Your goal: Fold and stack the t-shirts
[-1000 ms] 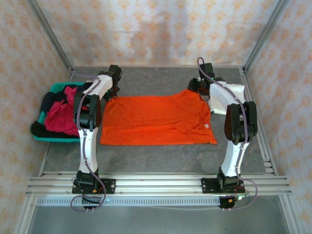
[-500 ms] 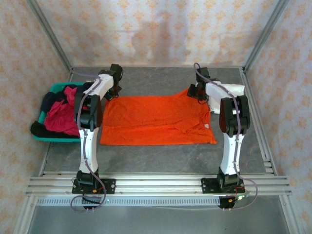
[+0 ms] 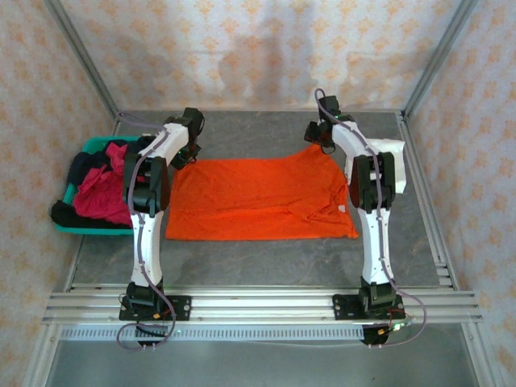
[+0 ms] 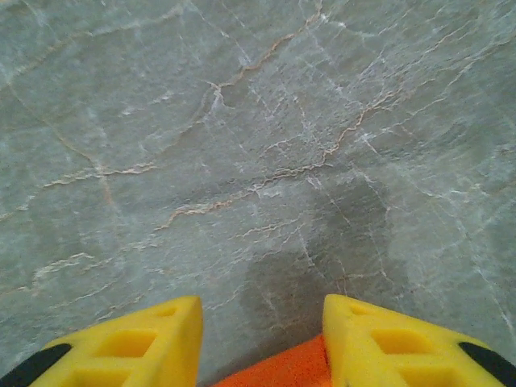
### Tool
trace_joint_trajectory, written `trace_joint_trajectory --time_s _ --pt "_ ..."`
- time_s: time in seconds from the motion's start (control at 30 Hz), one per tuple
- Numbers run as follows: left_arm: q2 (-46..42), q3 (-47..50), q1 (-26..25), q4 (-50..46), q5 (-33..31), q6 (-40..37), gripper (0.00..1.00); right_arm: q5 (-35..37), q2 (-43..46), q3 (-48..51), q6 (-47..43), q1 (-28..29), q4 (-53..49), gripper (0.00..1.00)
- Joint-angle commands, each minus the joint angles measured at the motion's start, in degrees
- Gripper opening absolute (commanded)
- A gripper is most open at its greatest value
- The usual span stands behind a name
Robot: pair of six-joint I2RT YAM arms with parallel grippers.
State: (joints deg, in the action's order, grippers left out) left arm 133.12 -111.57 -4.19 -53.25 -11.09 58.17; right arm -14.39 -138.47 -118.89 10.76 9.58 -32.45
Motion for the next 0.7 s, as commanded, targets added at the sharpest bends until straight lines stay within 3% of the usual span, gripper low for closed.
trace_joint_trajectory --time_s 0.0,0.07,0.17,0.23,0.43,0.67 --pt "-0.34 -0.48 -0.11 -3.92 -4.04 2.63 0.56 0.17 -3.08 -4.09 -0.38 -0.18 -4.48 0.39" --pt "0.24 -1.67 -0.08 -4.65 -4.41 3.08 0.64 0.01 -4.21 -5.50 -0.38 -0.18 -5.55 0.30" --pt "1.84 -4.54 -0.03 -6.57 -5.10 3.69 0.65 -0.28 -3.55 -5.11 -0.10 -0.26 -5.41 0.07" --pt "3.11 -6.44 0.15 -7.91 -5.52 4.11 0.65 -0.18 -2.73 -4.43 -0.13 -0.21 -5.00 0.00" --pt "5.86 -8.39 1.19 -8.80 -4.20 4.76 0.64 -0.20 -0.60 -2.38 -0.24 -0.18 -4.39 0.00" --pt "7.79 -8.23 1.29 -8.88 -1.40 5.37 0.55 -0.72 0.64 -0.13 0.16 -0.18 -3.22 0.00"
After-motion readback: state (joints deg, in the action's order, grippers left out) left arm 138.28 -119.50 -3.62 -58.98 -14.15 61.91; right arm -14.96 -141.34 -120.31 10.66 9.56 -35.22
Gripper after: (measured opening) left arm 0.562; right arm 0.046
